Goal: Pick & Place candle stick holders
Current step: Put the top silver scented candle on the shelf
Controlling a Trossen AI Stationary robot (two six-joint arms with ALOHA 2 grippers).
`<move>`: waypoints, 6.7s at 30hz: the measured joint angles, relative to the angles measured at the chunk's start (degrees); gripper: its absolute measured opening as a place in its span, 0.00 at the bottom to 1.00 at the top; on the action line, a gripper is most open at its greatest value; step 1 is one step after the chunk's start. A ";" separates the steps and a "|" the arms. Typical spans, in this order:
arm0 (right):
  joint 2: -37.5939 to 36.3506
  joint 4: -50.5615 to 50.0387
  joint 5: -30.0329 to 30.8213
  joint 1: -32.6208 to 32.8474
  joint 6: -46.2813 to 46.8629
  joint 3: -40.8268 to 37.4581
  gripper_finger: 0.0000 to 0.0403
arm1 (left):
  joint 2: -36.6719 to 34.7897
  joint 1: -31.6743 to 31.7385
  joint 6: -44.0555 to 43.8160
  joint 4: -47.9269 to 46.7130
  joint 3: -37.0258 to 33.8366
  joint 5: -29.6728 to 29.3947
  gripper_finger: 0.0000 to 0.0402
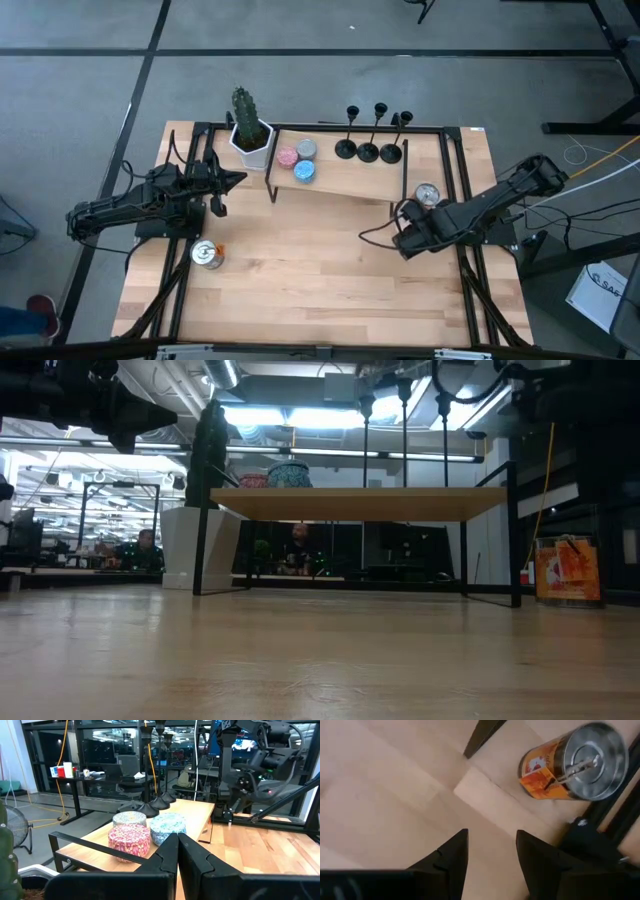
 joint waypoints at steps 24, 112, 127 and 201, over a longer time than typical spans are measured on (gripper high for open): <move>-5.49 -5.01 -2.74 -9.89 -25.87 -3.97 0.29 | 0.00 0.01 0.00 0.00 0.00 0.01 0.01; -5.44 6.02 6.96 -17.07 -53.80 -12.73 0.27 | 0.00 0.00 0.00 0.00 0.00 0.01 0.01; -5.44 6.78 7.46 -18.78 -53.40 -12.73 0.27 | 0.00 0.00 0.00 -0.01 0.00 0.00 0.01; -7.80 4.99 -3.35 -13.03 -42.66 -0.47 0.00 | 0.00 0.00 0.00 0.00 0.00 0.01 0.01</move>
